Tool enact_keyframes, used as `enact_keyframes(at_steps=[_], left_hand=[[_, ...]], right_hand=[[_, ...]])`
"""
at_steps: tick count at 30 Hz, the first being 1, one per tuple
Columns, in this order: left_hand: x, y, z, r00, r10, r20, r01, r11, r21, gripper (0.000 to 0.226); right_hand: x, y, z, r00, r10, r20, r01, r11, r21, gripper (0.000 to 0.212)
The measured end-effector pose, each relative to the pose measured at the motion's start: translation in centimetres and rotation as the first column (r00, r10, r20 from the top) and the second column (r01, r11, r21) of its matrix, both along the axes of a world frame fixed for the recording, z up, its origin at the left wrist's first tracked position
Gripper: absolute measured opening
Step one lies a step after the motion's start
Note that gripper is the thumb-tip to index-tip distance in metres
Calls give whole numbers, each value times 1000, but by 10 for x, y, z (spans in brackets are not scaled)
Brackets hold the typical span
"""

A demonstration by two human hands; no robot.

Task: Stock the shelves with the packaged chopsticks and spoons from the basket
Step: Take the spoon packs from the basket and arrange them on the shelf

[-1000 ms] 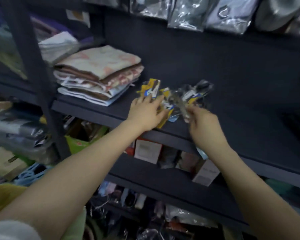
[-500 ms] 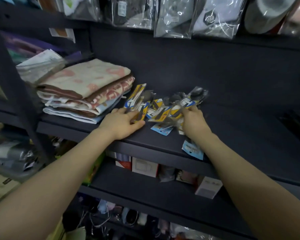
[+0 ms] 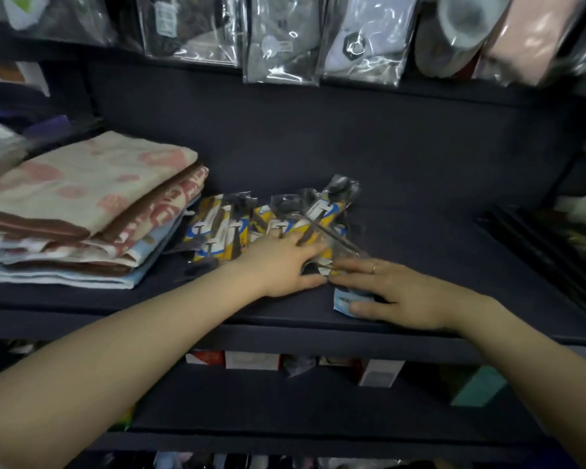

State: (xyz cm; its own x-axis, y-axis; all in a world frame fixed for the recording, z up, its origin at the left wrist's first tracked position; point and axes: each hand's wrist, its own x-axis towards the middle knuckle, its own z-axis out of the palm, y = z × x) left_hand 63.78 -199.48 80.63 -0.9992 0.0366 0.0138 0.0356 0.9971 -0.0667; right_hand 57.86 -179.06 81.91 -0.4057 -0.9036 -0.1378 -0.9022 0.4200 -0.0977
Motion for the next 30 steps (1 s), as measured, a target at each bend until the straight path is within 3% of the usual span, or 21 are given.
enact_keyframes(at_steps=[2, 4, 7, 11, 14, 16, 18, 21, 24, 26, 28, 30], left_hand=[[-8, 2, 0, 999, 2, -52, -5, 998, -58, 60], [-15, -1, 2, 997, -10, -82, 4, 997, -72, 54], [-21, -12, -1, 995, 14, -101, -25, 994, -108, 42], [-28, -23, -7, 966, 63, -250, -93, 989, -112, 34], [-30, -31, -5, 939, 78, -334, -114, 989, -89, 32], [-25, -33, 1, 911, 68, -408, -64, 998, 25, 34], [-18, -31, 8, 936, 70, -344, -37, 994, 101, 35], [-13, -17, 20, 986, 149, -81, -143, 987, 75, 49], [-37, -8, 27, 961, 195, -198, -193, 981, 30, 50], [-61, -5, 24, 960, 208, -185, -208, 978, 16, 48], [-82, -3, 18, 968, 235, -83, -233, 972, 31, 46], [-96, 0, 13, 965, 260, -39, -261, 965, -9, 45]], right_hand=[[-4, 6, -3, 999, -51, -5, 50, 998, -48, 57], [-15, 13, -8, 989, -148, -2, 145, 973, -179, 40], [-39, 24, -16, 949, -314, -17, 302, 926, -228, 24], [-65, 18, -11, 913, -407, -27, 361, 837, -412, 27], [-81, -6, -4, 903, -407, -139, 340, 874, -349, 47], [-91, -21, -2, 912, -373, -171, 333, 916, -225, 40], [-100, -33, -5, 920, -305, -245, 274, 950, -153, 25], [-111, -39, 0, 922, -274, -272, 228, 955, -191, 22], [-125, -34, 15, 937, -341, -71, 290, 877, -382, 23], [-130, -29, 22, 922, -329, 204, 387, 778, -494, 21], [-132, -24, 23, 800, -283, 529, 560, 671, -487, 18], [-132, -18, 25, 652, -235, 721, 672, 619, -407, 15]])
